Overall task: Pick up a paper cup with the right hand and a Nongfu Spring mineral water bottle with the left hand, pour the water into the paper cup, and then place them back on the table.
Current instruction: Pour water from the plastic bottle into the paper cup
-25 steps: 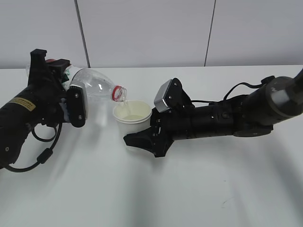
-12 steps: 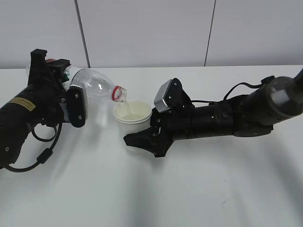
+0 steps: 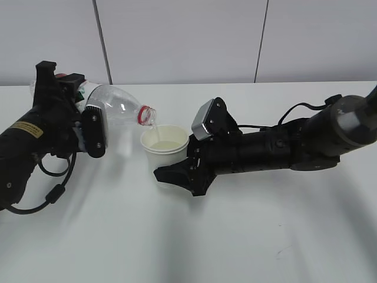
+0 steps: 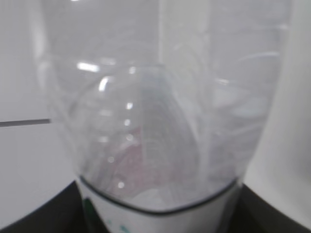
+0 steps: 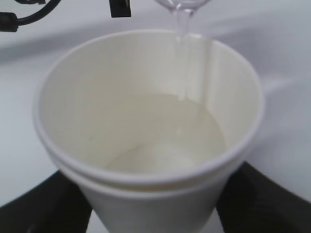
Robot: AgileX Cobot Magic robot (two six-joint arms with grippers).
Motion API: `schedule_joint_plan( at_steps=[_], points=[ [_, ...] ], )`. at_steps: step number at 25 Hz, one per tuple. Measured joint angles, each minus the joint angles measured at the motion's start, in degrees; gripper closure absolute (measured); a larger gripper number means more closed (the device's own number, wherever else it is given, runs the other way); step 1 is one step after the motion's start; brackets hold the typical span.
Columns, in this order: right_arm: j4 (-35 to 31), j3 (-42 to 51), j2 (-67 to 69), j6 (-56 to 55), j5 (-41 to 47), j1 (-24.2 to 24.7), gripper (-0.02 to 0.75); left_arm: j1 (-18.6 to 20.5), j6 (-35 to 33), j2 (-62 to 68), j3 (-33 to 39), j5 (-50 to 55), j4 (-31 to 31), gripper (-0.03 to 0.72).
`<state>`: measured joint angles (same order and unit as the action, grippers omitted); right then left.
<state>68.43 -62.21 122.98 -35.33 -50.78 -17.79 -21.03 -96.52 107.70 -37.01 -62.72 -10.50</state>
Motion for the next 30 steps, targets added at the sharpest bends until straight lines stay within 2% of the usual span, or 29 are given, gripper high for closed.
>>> schedule_joint_plan(
  at_steps=[4, 18, 23, 30],
  points=[
    [0.0, -0.1, 0.0, 0.0, 0.0, 0.0, 0.219, 0.0, 0.12, 0.0, 0.0, -0.14, -0.21, 0.294],
    [-0.81, -0.1, 0.0, 0.12, 0.1, 0.0, 0.219, -2.37, 8.71, 0.0, 0.0, -0.4, -4.03, 0.295],
    [-4.18, -0.1, 0.0, 0.93, 0.21, 0.0, 0.219, -2.37, 16.39, 0.0, 0.0, -0.34, -4.43, 0.295],
    [-10.53, -0.1, 0.0, 3.45, 0.31, 0.0, 0.219, -2.37, 35.35, 0.0, 0.0, 0.21, -7.61, 0.295]
  ],
)
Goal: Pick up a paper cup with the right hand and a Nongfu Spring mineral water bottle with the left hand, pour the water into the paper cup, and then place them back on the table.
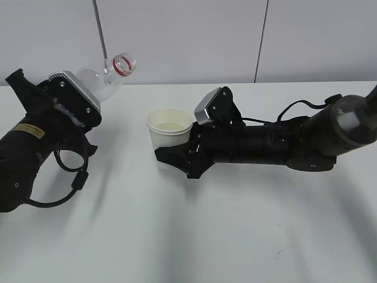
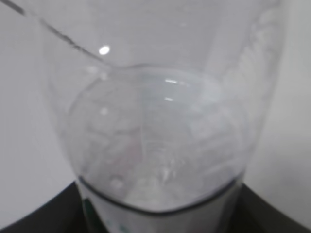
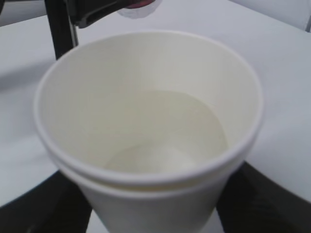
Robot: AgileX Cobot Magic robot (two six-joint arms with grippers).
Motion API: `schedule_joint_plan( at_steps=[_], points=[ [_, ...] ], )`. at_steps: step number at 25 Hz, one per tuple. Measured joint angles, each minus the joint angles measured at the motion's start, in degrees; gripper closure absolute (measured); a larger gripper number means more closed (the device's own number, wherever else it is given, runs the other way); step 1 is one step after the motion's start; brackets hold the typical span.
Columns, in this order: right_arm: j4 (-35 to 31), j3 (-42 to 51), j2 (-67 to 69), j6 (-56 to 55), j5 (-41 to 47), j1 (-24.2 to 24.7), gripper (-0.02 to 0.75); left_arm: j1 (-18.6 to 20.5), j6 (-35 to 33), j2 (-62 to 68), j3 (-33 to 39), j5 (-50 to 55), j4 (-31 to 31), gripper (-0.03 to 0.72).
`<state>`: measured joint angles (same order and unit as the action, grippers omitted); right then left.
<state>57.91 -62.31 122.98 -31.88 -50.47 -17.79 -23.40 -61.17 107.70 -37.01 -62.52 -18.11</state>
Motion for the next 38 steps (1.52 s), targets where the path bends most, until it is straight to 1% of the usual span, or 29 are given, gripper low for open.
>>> schedule_joint_plan(
  at_steps=[4, 10, 13, 15, 17, 19, 23, 27, 30, 34, 35, 38],
  points=[
    [-3.39, 0.0, 0.0, 0.81, 0.08, 0.0, 0.218, 0.0, 10.03, 0.0, 0.0, 0.68, -0.35, 0.295],
    [-5.55, 0.0, 0.0, 0.93, 0.21, 0.0, 0.218, 0.0, 30.97, 0.0, 0.0, 2.22, -0.22, 0.295],
    [-6.0, 0.0, 0.0, 0.94, 0.21, 0.0, 0.219, 0.0, 40.41, 0.0, 0.0, 4.45, 1.2, 0.295],
    [-7.47, 0.0, 0.0, 1.04, 0.21, 0.0, 0.219, 0.0, 46.51, 0.0, 0.0, 5.61, 2.6, 0.295],
    [-9.42, 0.0, 0.0, 1.24, 0.21, 0.0, 0.219, 0.0, 50.51, 0.0, 0.0, 6.19, 4.16, 0.295],
    [-11.44, 0.0, 0.0, 1.53, 0.21, 0.0, 0.219, 0.0, 52.75, 0.0, 0.0, 6.33, 5.36, 0.295],
    [-15.52, 0.0, 0.0, 4.01, 0.69, 0.0, 0.219, 0.0, 53.75, 0.0, 0.0, 6.33, 6.51, 0.295],
    [-22.89, 0.0, 0.0, 8.78, 3.1, 0.0, 0.219, 0.0, 54.14, 0.64, 0.0, 4.33, 6.64, 0.295],
    [-29.97, 0.0, 0.0, 14.47, 5.35, 0.0, 0.219, 0.0, 54.31, 2.22, 0.0, 2.14, 6.71, 0.295],
    [-40.99, 0.0, 0.0, 22.56, 8.89, 0.0, 0.219, 0.0, 54.31, 4.24, 0.0, -0.1, 6.9, 0.295],
    [-44.46, 0.0, 0.0, 24.38, 9.73, 0.0, 0.219, 0.0, 54.37, 4.76, 0.0, -0.3, 7.26, 0.295],
    [-51.66, 0.0, 0.0, 28.68, 11.19, 0.0, 0.219, 0.0, 54.44, 6.44, 0.0, -0.57, 8.94, 0.295]
  ],
)
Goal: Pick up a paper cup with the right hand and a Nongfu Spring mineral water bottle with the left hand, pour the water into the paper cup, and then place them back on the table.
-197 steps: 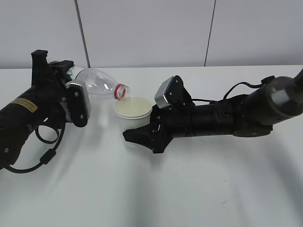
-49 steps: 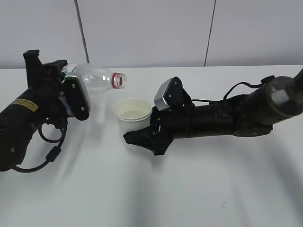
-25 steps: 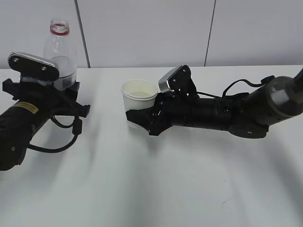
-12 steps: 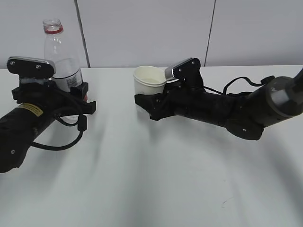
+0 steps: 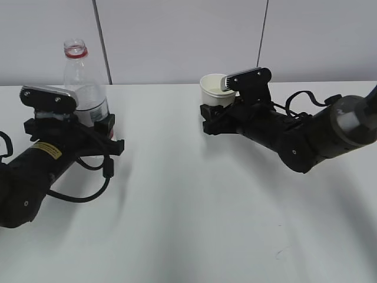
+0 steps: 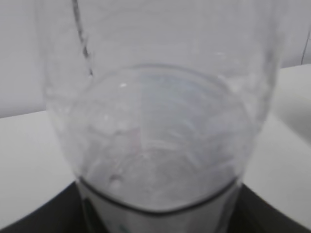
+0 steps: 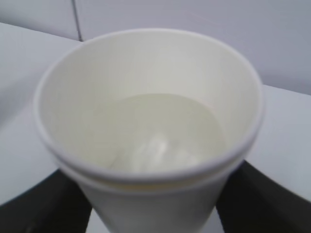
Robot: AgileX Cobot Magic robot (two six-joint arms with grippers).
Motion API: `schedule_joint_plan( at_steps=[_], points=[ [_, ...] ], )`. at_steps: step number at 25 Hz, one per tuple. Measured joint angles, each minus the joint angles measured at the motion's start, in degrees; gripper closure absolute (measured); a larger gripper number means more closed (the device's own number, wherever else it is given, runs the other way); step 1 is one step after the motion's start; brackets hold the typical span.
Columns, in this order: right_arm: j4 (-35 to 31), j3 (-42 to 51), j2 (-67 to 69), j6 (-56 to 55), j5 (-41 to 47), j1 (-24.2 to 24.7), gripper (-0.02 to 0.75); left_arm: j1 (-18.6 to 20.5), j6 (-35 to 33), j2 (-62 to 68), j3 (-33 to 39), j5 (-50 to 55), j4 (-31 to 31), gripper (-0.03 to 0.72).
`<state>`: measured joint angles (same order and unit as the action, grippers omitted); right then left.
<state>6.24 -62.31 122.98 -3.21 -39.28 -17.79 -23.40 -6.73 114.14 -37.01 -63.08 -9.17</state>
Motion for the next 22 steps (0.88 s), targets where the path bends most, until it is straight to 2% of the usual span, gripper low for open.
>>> schedule_joint_plan(
  at_steps=[3, 6, 13, 22],
  points=[
    [-6.24, 0.0, 0.0, 3.21, 1.05, 0.0, 0.219, 0.0, 0.05, 1.25, 0.0, 0.01, 0.65, 0.295],
    [-8.42, 0.0, 0.48, 4.55, 1.05, 0.12, 0.219, 0.0, 0.05, 2.39, -0.69, -0.08, 0.65, 0.295],
    [-9.49, 0.0, 4.07, 5.22, -0.43, 0.46, 0.218, 0.18, 0.12, 6.08, -4.33, -0.71, 0.77, 0.295],
    [-9.83, 0.0, 8.67, 5.34, -9.11, 0.46, 0.219, 2.23, 0.3, 8.0, -5.79, -2.97, 0.96, 0.298]
  ],
)
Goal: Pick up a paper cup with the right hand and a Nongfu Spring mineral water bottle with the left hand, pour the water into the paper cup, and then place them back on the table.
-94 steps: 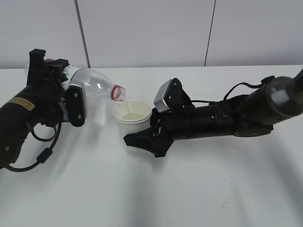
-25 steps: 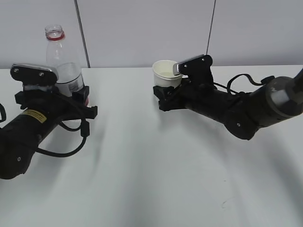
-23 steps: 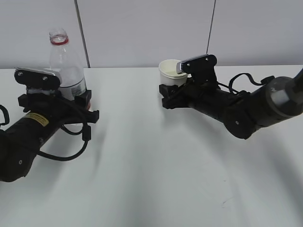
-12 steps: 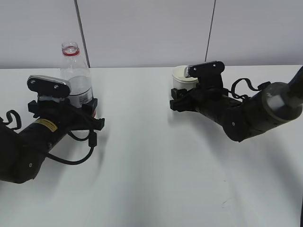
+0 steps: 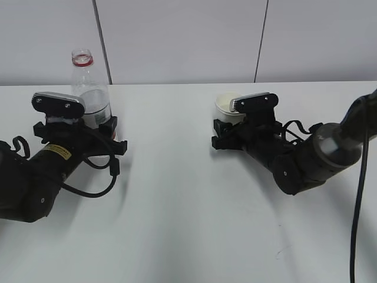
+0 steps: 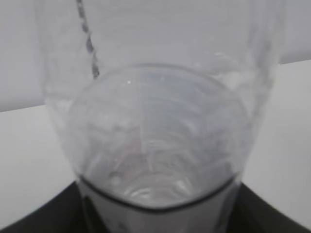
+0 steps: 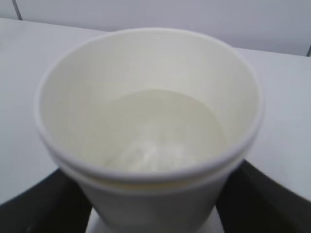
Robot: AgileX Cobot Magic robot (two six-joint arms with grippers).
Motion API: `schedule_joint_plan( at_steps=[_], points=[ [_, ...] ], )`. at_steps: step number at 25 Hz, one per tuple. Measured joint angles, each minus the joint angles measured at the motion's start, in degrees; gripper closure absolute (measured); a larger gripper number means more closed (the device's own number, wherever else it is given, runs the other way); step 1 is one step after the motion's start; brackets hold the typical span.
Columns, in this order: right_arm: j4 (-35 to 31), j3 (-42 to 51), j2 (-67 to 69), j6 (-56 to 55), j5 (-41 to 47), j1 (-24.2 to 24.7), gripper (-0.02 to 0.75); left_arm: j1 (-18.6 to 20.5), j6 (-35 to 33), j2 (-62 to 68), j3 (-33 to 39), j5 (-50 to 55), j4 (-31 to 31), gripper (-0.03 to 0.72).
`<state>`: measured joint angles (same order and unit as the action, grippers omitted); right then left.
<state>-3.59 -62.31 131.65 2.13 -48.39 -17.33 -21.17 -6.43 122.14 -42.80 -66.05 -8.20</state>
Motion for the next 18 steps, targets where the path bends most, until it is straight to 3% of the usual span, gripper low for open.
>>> schedule_joint_plan(
  at_steps=[18],
  points=[
    [-0.1, -0.12, 1.61, 0.21, -3.13, 0.0, 0.219, 0.02, 0.11, 1.06, -0.47, -1.37, 0.05, 0.297]
  ],
)
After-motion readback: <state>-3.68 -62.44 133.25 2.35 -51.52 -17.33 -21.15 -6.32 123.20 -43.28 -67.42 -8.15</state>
